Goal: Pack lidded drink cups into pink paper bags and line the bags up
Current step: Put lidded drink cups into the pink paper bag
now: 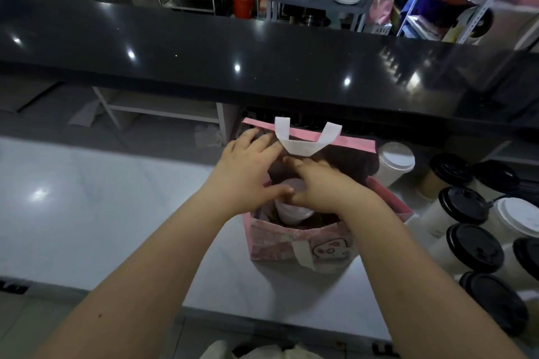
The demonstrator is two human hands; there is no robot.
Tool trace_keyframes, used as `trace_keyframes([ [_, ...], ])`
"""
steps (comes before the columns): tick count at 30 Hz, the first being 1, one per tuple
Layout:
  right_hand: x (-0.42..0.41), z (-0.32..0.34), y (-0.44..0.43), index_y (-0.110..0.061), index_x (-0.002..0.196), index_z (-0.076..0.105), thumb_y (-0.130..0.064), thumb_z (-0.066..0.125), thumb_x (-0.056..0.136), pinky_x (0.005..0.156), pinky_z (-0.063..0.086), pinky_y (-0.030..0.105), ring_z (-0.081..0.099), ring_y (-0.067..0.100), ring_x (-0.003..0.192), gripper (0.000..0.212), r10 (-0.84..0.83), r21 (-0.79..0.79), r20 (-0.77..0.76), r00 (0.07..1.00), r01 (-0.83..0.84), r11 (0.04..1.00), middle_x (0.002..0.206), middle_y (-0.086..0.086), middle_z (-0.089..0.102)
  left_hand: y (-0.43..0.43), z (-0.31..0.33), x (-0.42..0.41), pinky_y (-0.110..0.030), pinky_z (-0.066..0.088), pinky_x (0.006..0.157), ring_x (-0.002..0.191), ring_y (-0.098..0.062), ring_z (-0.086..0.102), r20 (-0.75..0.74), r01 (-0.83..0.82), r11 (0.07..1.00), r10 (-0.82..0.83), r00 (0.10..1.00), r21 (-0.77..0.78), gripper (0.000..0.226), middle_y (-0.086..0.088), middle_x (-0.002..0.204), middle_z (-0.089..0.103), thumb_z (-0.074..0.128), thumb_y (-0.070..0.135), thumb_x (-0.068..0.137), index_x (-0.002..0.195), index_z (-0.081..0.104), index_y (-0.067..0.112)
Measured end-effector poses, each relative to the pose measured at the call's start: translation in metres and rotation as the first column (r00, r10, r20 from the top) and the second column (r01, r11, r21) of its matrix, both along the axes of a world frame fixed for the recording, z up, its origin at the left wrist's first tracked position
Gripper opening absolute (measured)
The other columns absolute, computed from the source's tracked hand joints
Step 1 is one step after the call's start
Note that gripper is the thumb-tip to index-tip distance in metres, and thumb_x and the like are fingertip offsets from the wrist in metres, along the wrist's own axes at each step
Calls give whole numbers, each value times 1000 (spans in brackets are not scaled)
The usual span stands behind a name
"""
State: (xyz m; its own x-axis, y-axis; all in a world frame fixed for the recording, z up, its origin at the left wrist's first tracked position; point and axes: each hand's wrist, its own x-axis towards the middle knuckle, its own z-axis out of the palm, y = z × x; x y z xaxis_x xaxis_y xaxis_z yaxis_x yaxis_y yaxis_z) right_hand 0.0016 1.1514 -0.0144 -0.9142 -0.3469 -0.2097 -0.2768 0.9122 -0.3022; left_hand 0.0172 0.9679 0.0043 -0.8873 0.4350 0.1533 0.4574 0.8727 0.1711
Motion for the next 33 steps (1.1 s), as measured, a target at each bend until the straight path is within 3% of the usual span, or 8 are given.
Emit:
trace_keyframes([
  [3, 3, 23, 6, -36, 145, 33, -39, 66, 85, 91, 47, 33, 53, 21, 117, 69, -48, -89, -20, 999, 46, 995, 140, 3, 50, -3, 16, -2, -45, 36, 105, 132, -22, 38, -120, 20, 998, -13, 993, 57, 60, 4, 139, 53, 54, 55, 86, 137, 51, 25],
  [6, 9, 45, 14, -39, 142, 40, -32, 67, 86, 84, 48, 30, 58, 18, 110, 62, -37, -73, -93, 995, 30, 997, 133, -3, 57, 3, 39, -7, -39, 39, 91, 113, -21, 49, -251, 78, 993, -52, 967, 94, 38, 4, 115, 63, 59, 46, 88, 119, 64, 26],
  [8, 13, 60, 22, -39, 138, 45, -33, 68, 86, 86, 50, 34, 59, 18, 109, 56, -64, -56, -89, 994, 59, 997, 129, -5, 60, 12, 57, -16, -36, 38, 86, 108, -21, 51, -280, 86, 993, -59, 958, 86, 33, 3, 109, 64, 59, 43, 88, 116, 66, 26],
  [16, 14, 112, 86, -31, 117, 62, -24, 70, 84, 82, 53, 32, 61, 10, 93, 34, -243, -126, -212, 947, 220, 967, 102, -12, 65, 95, 87, -55, -38, 44, 85, 106, -23, 54, -227, 158, 987, -148, 963, 26, 37, 1, 119, 59, 52, 38, 92, 127, 56, 26],
  [21, 10, 112, 137, -31, 119, 61, -21, 69, 83, 87, 52, 38, 60, 13, 99, 39, -348, -141, -280, 895, 320, 937, 108, -9, 64, 154, 81, -79, -40, 41, 83, 108, -26, 53, -166, 206, 973, -221, 961, -102, 39, -2, 120, 57, 51, 38, 91, 128, 53, 25],
  [26, 2, 79, 181, -32, 126, 58, -21, 70, 81, 89, 50, 33, 57, 13, 105, 47, -414, -127, -251, 875, 394, 910, 122, -7, 61, 191, 59, -98, -40, 39, 84, 109, -26, 52, -79, 305, 904, -342, 936, -298, 39, -3, 120, 56, 50, 39, 91, 129, 52, 28],
  [33, -27, 14, 214, -33, 138, 45, -28, 70, 81, 96, 46, 42, 46, 22, 122, 63, -425, -5, -134, 895, 429, 903, 136, -3, 51, 218, 46, -125, -39, 41, 87, 115, -25, 50, 12, 413, 838, -438, 899, -356, 43, 0, 125, 55, 51, 39, 91, 133, 50, 32],
])
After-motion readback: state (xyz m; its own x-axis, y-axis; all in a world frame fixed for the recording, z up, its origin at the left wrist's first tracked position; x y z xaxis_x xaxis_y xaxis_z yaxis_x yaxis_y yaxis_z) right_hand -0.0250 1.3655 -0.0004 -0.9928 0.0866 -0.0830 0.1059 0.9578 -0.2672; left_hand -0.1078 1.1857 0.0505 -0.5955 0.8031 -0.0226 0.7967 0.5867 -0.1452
